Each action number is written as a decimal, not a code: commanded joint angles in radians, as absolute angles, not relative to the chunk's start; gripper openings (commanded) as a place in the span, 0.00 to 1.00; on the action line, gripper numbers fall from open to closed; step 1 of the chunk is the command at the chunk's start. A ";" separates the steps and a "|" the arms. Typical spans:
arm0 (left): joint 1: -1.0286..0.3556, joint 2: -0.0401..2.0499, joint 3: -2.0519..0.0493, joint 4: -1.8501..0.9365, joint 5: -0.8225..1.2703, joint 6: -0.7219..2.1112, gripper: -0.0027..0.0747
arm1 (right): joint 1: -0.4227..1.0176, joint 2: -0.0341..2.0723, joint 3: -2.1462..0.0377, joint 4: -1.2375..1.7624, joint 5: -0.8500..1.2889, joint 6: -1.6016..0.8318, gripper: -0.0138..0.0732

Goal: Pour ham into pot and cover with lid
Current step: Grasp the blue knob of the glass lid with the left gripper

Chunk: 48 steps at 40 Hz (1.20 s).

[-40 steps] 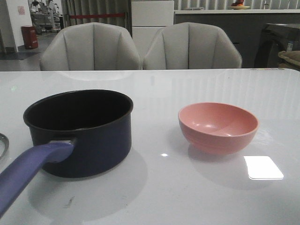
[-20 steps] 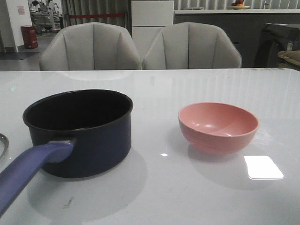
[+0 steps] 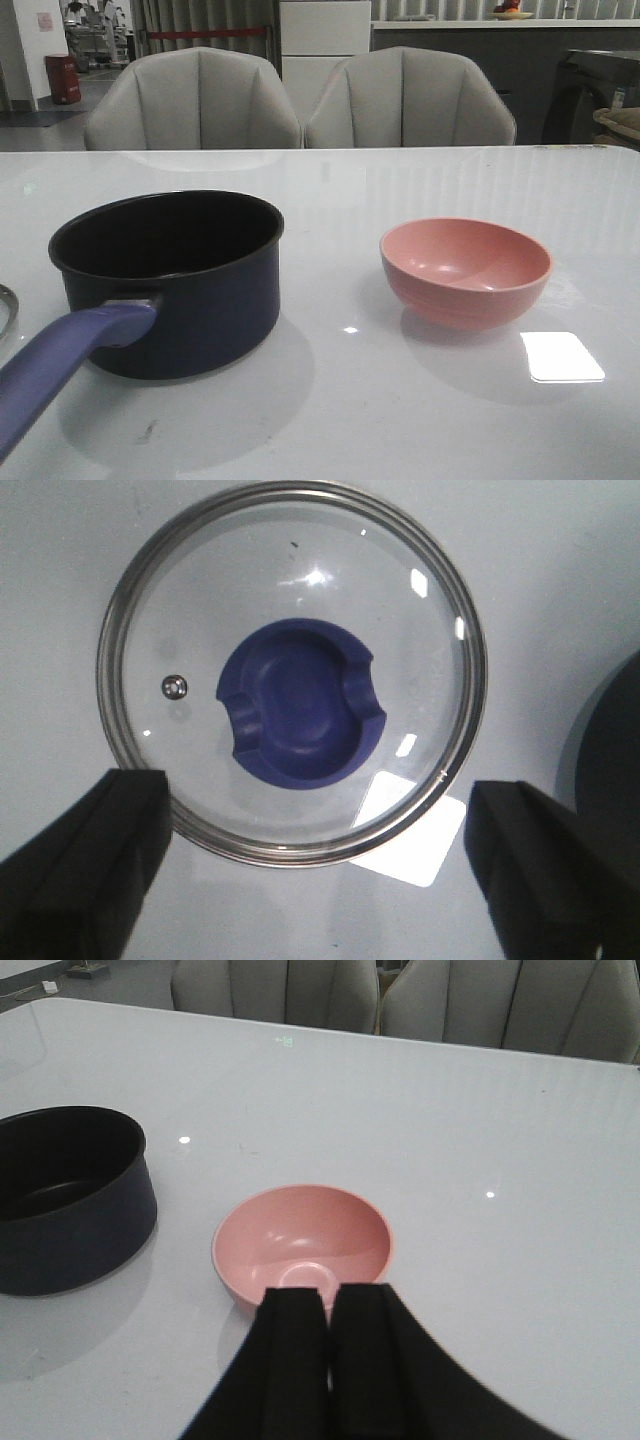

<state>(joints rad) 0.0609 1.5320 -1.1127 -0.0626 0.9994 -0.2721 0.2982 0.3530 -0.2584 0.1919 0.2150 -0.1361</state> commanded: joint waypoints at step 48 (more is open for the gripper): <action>0.063 1.838 -1.267 -0.084 1.055 -0.303 0.65 | 0.298 0.357 -0.288 0.194 0.142 -0.145 0.33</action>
<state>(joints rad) 0.0633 1.8773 -1.2434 -0.0734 1.0579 -0.2910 0.2982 0.3530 -0.2584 0.1919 0.2150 -0.1361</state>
